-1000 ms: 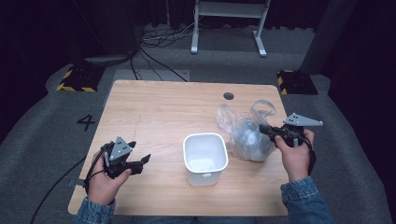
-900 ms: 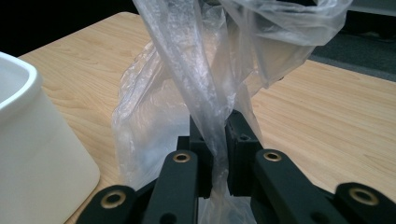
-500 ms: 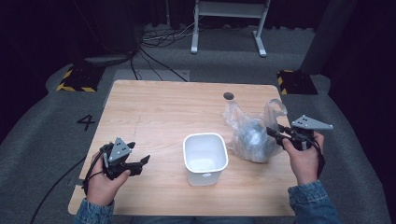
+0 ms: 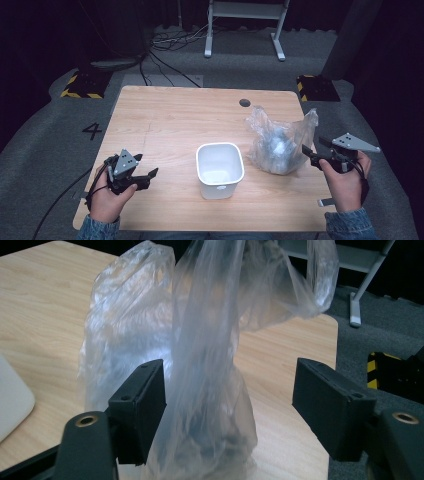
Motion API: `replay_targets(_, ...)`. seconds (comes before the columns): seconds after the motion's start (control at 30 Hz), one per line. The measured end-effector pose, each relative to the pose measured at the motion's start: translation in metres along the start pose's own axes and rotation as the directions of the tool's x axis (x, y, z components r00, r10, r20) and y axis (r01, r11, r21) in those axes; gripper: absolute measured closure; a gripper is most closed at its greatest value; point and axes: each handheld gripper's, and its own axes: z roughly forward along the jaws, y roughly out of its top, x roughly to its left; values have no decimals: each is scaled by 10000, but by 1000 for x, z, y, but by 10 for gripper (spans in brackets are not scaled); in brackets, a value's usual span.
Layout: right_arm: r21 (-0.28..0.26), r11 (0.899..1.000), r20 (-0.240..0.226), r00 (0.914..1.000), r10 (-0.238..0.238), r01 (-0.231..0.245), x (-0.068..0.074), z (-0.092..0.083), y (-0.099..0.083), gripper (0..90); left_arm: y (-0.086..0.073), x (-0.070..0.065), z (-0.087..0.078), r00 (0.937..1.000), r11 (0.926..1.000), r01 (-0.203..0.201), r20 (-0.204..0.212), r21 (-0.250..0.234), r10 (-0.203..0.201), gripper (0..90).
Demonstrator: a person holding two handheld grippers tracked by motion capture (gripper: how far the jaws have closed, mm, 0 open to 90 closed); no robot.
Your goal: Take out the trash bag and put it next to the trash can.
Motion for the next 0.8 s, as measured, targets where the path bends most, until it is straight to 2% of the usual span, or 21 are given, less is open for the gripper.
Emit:
replay_targets(0.13, 256, 9997, -251, 9997, -21, 27, -1, -7, -8, 284, -4, 3, -5, 9999, 10000, 68, -88, 60, -68, 275)
replay_targets(0.4, 949, 9943, -649, 9970, -423, 484, -3, -13, -26, 275, -18, 10, -10, 9997, 9992, 179, -195, 366, -172, 271)
replay_targets(0.53, 1111, 9926, -698, 9967, -412, 488, -6, -13, -37, 255, -26, 15, -12, 9996, 9981, -17, -266, 621, 34, 260)
replay_targets(0.73, 1346, 9903, -744, 9969, -253, 352, -10, -11, -53, 239, -34, 19, -13, 9997, 9964, -35, -251, 843, 56, 247)
replay_targets(0.8, 1443, 9891, -845, 9963, -163, 284, -12, -9, -58, 243, -42, 18, -10, 9998, 9924, 22, -198, 1233, 2, 234)
